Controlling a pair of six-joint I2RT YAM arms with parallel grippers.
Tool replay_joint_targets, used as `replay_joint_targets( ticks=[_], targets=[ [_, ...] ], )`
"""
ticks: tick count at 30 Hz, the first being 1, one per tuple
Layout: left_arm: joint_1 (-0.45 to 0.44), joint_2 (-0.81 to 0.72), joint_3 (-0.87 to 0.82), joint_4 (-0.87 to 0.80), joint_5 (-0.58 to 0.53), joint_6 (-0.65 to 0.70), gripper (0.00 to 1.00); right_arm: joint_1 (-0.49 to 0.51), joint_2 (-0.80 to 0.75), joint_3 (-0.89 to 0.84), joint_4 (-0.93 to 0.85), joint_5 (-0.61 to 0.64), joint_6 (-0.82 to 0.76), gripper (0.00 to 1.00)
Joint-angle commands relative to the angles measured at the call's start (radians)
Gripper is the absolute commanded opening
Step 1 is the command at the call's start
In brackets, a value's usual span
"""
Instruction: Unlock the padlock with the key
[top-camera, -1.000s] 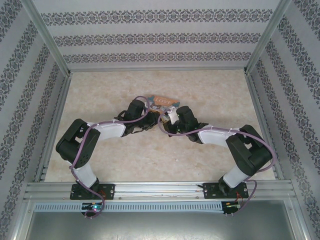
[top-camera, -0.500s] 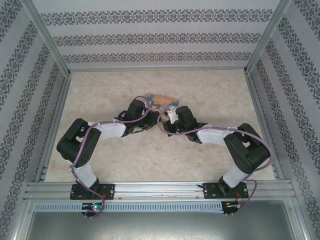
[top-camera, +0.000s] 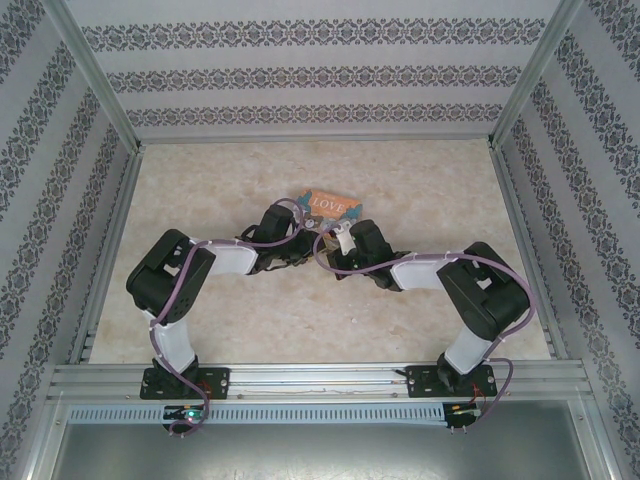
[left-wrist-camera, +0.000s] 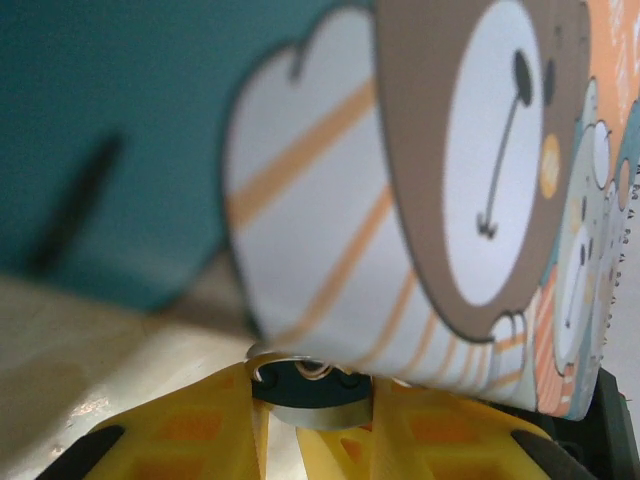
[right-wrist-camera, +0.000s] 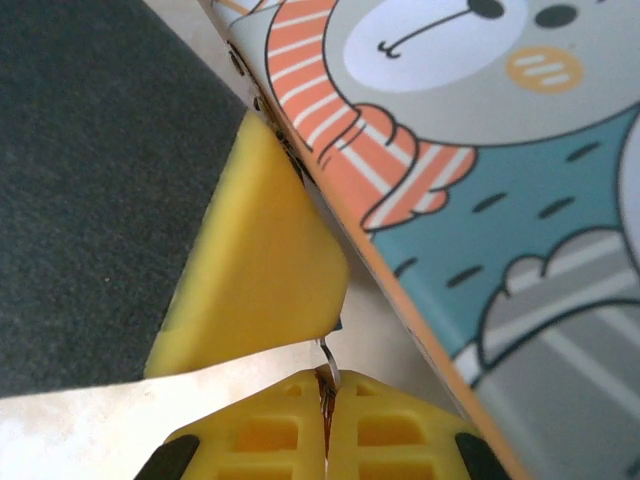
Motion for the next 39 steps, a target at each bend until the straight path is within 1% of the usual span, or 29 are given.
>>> replay_joint_targets(
  ticks=[1,11,16,21,24,30,37,39],
  targets=[
    [-0.021,0.004,-0.002,0.059,0.092,-0.002,0.29,0.009,0.015,-0.007,0.091,0.002,0.023,0.00],
    [-0.009,-0.028,-0.024,0.053,0.069,0.007,0.39,0.000,0.032,-0.018,0.085,-0.004,0.049,0.00],
    [0.005,-0.062,-0.044,0.045,0.055,0.020,0.47,-0.003,0.025,-0.020,0.075,-0.014,0.060,0.00],
    [0.030,-0.128,-0.084,0.046,0.044,0.026,0.50,-0.007,0.006,-0.025,0.049,-0.027,0.069,0.00],
    [0.051,-0.193,-0.111,0.042,0.027,0.030,0.52,-0.006,-0.006,-0.025,0.033,-0.043,0.082,0.00],
    [0.085,-0.353,-0.158,-0.005,-0.045,0.079,0.54,-0.012,-0.035,-0.011,-0.009,-0.078,0.130,0.00],
    [0.099,-0.518,-0.263,0.001,-0.176,0.080,0.57,-0.024,-0.045,0.008,-0.038,-0.144,0.232,0.00],
    [0.100,-0.558,-0.288,-0.020,-0.214,0.078,0.58,-0.026,-0.048,0.011,-0.040,-0.159,0.264,0.00]
  ],
)
